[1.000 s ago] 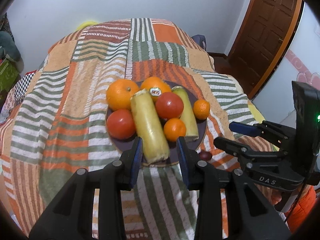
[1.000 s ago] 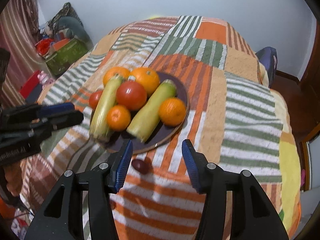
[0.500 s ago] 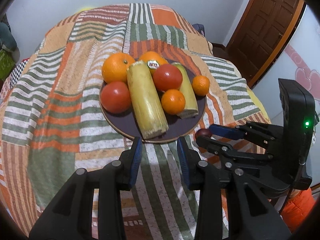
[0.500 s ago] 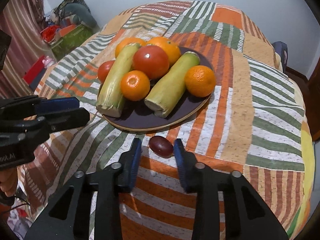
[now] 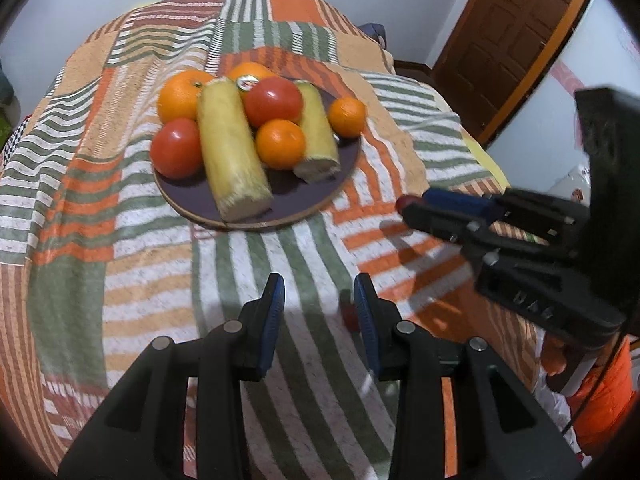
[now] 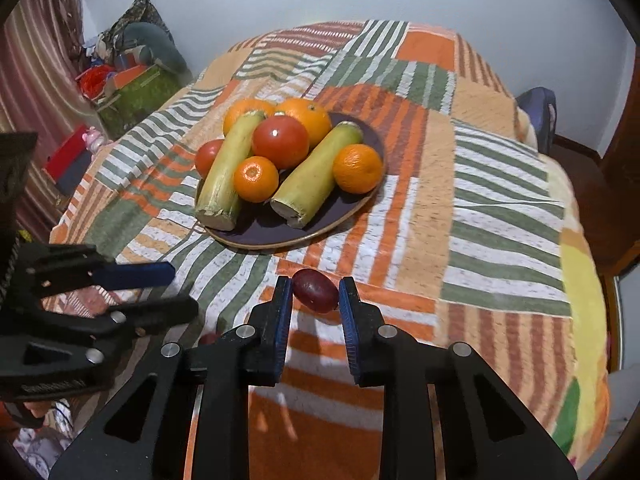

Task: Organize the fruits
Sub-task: 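Grasp a dark red plum with the right tool while the left tool grasps another plum, then lower both plums onto the plate and open both tools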

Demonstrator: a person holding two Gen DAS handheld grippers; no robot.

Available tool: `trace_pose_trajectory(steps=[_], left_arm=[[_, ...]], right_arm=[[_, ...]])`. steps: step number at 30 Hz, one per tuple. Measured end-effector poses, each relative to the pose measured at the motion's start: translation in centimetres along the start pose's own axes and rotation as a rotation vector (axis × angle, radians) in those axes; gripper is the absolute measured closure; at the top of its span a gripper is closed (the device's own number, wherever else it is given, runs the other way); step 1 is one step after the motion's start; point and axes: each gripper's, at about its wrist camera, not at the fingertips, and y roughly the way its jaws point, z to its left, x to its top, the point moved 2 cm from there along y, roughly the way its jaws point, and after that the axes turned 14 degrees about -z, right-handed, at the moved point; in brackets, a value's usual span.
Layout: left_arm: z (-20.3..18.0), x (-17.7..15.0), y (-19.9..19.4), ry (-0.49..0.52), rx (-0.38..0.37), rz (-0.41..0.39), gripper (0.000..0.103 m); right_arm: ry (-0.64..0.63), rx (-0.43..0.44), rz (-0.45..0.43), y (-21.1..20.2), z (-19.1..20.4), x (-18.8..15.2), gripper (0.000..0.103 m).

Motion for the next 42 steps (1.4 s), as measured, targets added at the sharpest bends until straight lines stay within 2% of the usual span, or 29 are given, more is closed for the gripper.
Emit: trace_pose_trajectory(steps=[7, 11, 14, 18, 21, 26, 35, 42], left_arm=[[-2.0, -1.3, 0.5, 0.011, -0.011, 0.026, 0.067], [-2.6, -1.9, 1.6, 0.038, 0.043, 0.041, 0.067], [-3.0, -2.1, 2.1, 0.041, 0.036, 0.043, 0.067], [-3.6, -2.4, 2.4, 0.069, 0.030, 0.049, 0.078], [-3.5, -2.4, 2.1, 0.066, 0.022, 0.042, 0.078], [-2.3, -1.5, 0.9, 0.043, 0.030, 0.006, 0.078], [2.8, 1.9, -1.2, -0.049, 0.104, -0.092, 0.078], [5.8, 3.7, -1.0, -0.074, 0.152, -0.126, 0.078]], right_arm=[[0.014, -0.019, -0.037, -2.7, -0.8, -0.3, 0.081], [0.015, -0.022, -0.044, -3.6, -1.0, -0.6, 0.081], [0.019, -0.028, -0.043, -3.7, -1.4, -0.9, 0.081], [0.030, -0.037, -0.030, -3.4, -1.8, -1.1, 0.081], [0.036, -0.035, -0.032, -3.4, -1.8, -1.1, 0.081], [0.029, -0.026, -0.034, -3.0, -1.5, -0.8, 0.081], [-0.018, -0.014, -0.066, -1.9, -0.2, 1.2, 0.081], [-0.020, -0.013, -0.072, -0.1, -0.1, 2.4, 0.081]])
